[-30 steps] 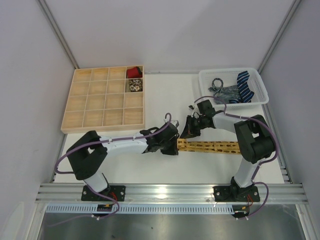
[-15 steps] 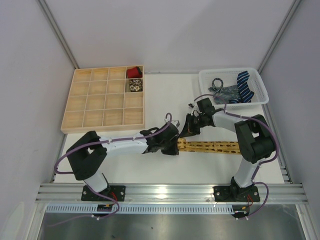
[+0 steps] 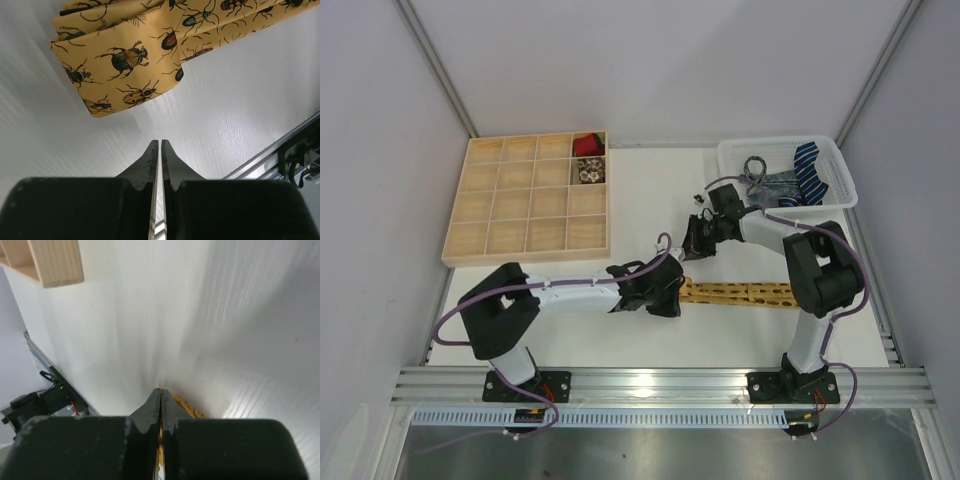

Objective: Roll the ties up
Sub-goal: Roll the tie

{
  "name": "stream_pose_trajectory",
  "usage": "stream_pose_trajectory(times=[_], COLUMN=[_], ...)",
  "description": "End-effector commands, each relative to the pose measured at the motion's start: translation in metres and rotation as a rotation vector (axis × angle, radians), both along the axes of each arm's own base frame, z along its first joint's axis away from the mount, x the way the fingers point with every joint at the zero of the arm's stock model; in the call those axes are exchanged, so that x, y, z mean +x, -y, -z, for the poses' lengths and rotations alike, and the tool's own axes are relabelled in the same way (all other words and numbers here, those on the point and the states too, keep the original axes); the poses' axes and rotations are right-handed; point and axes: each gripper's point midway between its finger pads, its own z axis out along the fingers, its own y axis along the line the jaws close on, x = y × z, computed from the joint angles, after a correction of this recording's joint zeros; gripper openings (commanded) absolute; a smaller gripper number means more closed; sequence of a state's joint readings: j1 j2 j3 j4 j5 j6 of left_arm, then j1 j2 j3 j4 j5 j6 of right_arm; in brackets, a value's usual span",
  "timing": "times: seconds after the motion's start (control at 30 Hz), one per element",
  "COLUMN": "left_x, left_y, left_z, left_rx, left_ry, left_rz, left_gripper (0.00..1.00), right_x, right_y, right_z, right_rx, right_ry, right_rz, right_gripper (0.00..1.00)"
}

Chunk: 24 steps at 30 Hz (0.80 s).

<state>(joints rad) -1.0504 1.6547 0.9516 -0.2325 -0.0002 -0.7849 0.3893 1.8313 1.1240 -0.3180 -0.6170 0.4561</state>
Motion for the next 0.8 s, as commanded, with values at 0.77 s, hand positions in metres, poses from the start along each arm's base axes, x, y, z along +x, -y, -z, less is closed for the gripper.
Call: stream_pose_trajectory(times=[0.77], left_x=[0.030], left_y=[-0.025], left_z=[0.040], left_rx=[0.344], left_ry=[0.142], left_rz=[-0.224], left_gripper=[0.01], right_x=[-0.030], right_y=[-0.005], right_z=[0.049], right_rx=[-0.126], right_ry=[-0.067], right_rz=[-0.015], right_gripper=[0.01])
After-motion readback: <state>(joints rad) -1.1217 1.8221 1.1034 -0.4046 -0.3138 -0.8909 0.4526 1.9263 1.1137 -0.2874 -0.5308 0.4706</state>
